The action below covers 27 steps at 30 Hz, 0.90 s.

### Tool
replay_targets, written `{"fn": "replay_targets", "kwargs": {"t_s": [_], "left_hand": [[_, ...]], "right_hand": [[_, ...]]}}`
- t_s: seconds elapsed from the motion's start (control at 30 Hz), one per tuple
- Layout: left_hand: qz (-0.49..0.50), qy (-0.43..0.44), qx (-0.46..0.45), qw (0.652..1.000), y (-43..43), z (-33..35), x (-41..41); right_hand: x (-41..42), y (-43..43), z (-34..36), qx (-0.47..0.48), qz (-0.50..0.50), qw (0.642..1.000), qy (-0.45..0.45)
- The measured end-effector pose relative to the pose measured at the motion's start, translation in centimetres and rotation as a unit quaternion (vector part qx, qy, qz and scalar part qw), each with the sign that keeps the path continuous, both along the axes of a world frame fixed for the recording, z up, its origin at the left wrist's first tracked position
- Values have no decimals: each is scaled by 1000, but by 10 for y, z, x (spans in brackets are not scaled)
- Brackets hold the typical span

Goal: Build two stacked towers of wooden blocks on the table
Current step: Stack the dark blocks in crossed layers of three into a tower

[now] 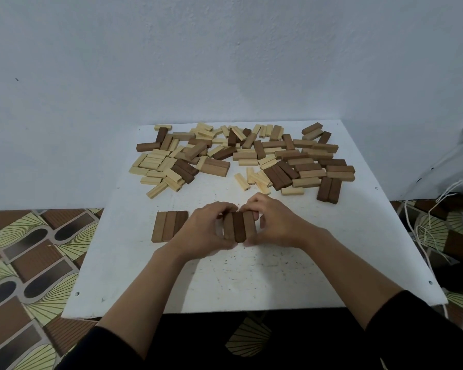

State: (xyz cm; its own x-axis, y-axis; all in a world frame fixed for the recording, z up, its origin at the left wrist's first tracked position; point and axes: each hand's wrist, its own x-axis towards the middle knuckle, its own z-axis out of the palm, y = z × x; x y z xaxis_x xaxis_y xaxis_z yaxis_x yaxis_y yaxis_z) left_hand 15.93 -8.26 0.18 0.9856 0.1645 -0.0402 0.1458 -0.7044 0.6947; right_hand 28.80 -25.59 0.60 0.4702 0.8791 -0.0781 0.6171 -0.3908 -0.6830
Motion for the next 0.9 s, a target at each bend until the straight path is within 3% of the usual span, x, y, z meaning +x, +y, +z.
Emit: {"fn": "replay_targets", "kwargs": {"t_s": [0.27,0.4,0.53,0.73,0.9], "left_hand": [[-6,-2,-11,1000,0,1,-5],[-4,4,-28,1000,-1,0,-10],[-29,17,-53,998,6,9,-10],[-65,-24,171,983,28,15,-3],[-132,30,232,963,35,14,12]], "right_hand": [[-14,-9,-8,15,-45,999,5],[-34,-21,-12,60,-171,983,40],[-54,-24,-18,80,-258,963,-9],[-69,-28,-21,19,-262,960,-94],[-59,-19,-21,-21,-238,966,-101]]}}
